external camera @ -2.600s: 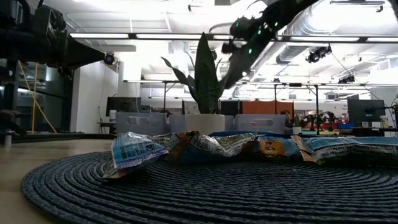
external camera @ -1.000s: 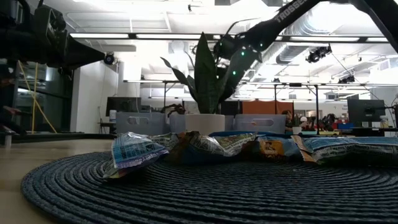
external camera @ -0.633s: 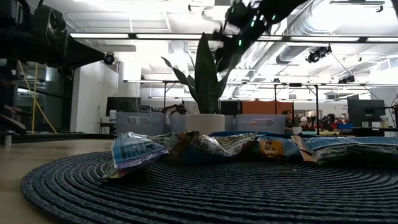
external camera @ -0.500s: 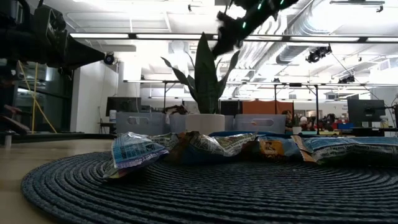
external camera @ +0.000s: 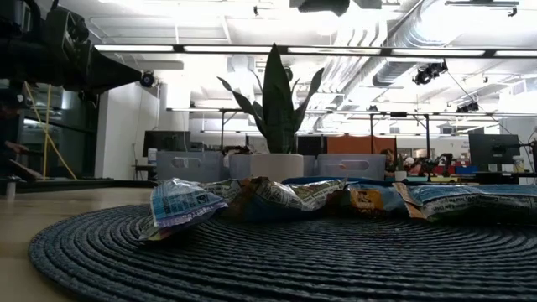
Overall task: Pick and place Granola Bars by type
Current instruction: Put the blue granola bar into the left black bin
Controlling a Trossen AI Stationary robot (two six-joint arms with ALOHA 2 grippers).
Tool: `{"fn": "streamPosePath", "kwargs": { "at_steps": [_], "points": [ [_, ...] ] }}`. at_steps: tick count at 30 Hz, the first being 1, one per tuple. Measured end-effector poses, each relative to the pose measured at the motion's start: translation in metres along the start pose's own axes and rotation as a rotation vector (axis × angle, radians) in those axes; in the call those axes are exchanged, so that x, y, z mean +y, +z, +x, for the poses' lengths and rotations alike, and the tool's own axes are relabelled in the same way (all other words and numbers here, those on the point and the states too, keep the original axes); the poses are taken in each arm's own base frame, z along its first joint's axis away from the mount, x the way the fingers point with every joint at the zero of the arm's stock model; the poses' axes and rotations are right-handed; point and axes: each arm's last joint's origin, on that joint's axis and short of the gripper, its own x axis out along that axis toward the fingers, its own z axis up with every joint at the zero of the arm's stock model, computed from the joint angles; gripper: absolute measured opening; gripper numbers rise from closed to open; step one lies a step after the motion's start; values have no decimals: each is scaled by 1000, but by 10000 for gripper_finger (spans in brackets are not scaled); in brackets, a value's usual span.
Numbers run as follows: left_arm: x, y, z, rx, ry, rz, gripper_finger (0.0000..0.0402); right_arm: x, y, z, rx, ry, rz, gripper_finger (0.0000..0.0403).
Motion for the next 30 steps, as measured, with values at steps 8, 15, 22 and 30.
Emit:
{"fn": "streamPosePath", "kwargs": {
  "at_steps": [8,15,22,30],
  "points": [
    [0,0,0,0,0,0,1,53,-21,6,262,156,-50,207],
    [0,0,0,0,0,0,1,94,-35,13,428,257,-90,208],
    [0,0,0,0,-1,0,1,132,-41,40,445,283,-31,209],
    [0,0,0,0,-2,0,1,176,-75,90,594,351,-161,209]
  ]
}}
